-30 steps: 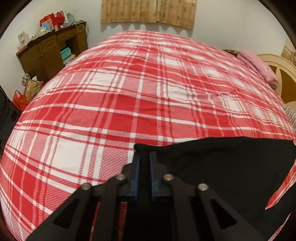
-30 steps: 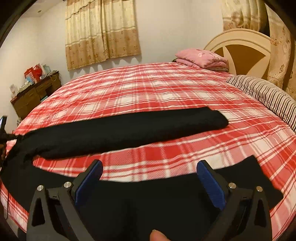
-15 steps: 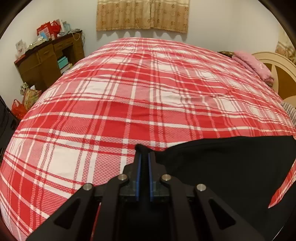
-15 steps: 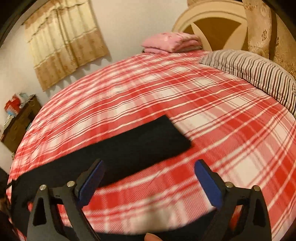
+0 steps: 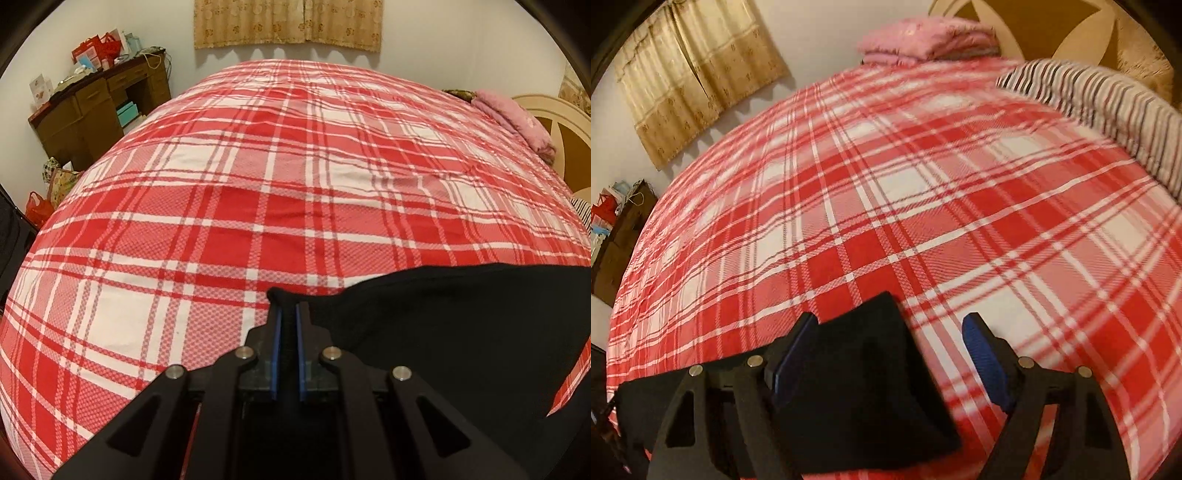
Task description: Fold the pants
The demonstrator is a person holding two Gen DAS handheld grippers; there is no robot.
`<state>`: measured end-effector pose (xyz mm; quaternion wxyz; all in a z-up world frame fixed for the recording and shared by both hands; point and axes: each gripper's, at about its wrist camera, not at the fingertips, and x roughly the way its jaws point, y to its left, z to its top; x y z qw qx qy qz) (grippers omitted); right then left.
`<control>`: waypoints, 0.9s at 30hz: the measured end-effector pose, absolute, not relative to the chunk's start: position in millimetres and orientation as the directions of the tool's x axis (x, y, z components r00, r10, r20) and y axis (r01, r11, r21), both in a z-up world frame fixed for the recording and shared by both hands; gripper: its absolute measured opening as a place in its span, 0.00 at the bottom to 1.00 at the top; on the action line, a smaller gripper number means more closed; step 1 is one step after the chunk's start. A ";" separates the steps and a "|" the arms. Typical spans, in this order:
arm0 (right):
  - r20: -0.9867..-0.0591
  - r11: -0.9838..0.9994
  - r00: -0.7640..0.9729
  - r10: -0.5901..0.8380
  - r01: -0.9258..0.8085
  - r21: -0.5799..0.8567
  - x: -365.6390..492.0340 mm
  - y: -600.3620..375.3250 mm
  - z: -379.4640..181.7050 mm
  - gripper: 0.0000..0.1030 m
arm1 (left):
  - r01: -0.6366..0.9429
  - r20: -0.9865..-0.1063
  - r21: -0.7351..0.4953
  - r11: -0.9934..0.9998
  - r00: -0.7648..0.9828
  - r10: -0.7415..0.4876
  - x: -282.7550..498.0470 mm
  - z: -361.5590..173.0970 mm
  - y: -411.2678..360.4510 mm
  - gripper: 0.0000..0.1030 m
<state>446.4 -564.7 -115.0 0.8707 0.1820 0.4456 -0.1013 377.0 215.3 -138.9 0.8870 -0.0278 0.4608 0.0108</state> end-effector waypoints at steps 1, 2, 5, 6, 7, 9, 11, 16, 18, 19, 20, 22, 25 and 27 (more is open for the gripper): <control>-0.820 0.914 0.572 -0.010 0.337 0.224 452.4 -565.9 -119.8 0.79 | -0.045 -0.818 -0.039 0.998 0.575 -0.006 377.4 -139.1 215.4 0.07; -0.824 0.915 0.567 -0.003 0.334 0.226 454.8 -565.9 -122.9 0.79 | -0.043 -0.817 -0.045 0.998 0.576 -0.012 377.9 -138.9 216.0 0.07; -0.849 0.913 0.525 0.055 0.318 0.256 463.0 -564.1 -138.0 0.67 | -0.054 -0.824 -0.055 0.997 0.566 -0.014 381.5 -139.1 217.7 0.07; -0.854 0.922 0.519 0.039 0.311 0.231 463.2 -561.3 -139.3 0.56 | -0.057 -0.825 -0.054 0.997 0.565 -0.012 382.2 -139.0 217.5 0.07; -0.858 0.933 0.513 0.030 0.293 0.207 463.8 -557.8 -139.0 0.45 | -0.056 -0.822 -0.048 0.997 0.569 -0.008 382.5 -138.2 216.8 0.07; -0.862 0.944 0.505 0.044 0.263 0.202 463.0 -554.6 -136.0 0.10 | -0.056 -0.811 -0.026 0.998 0.585 0.011 381.7 -135.9 212.8 0.06; -0.853 0.945 0.519 0.054 0.248 0.211 458.2 -553.0 -129.6 0.08 | -0.037 -0.784 -0.049 0.998 0.621 -0.016 377.9 -129.0 211.5 0.06; -0.799 0.961 0.599 0.059 0.183 0.208 430.1 -536.6 -96.0 0.06 | -0.014 -0.727 -0.118 0.993 0.682 -0.076 364.6 -104.7 218.6 0.06; -0.771 0.968 0.634 0.054 0.157 0.197 413.7 -530.6 -79.1 0.06 | -0.008 -0.705 -0.152 0.988 0.702 -0.103 357.8 -94.1 221.4 0.06; -0.755 0.969 0.653 0.058 0.144 0.199 405.9 -528.0 -71.9 0.06 | 0.000 -0.691 -0.174 0.985 0.712 -0.122 355.2 -89.4 222.4 0.06; -0.738 0.969 0.671 0.071 0.129 0.210 397.1 -526.5 -64.5 0.06 | 0.012 -0.672 -0.200 0.980 0.726 -0.146 350.7 -83.2 223.7 0.06; -0.708 0.969 0.701 0.087 0.107 0.224 381.4 -524.3 -50.8 0.06 | 0.026 -0.651 -0.220 0.975 0.740 -0.167 345.5 -75.5 222.7 0.06; -0.663 0.968 0.740 0.115 0.068 0.243 357.4 -519.9 -35.6 0.05 | 0.065 -0.613 -0.259 0.964 0.760 -0.216 335.4 -67.0 221.0 0.06; -0.631 0.967 0.763 0.136 0.038 0.253 337.8 -518.5 -27.6 0.05 | 0.094 -0.577 -0.288 0.953 0.777 -0.251 324.9 -60.8 220.8 0.06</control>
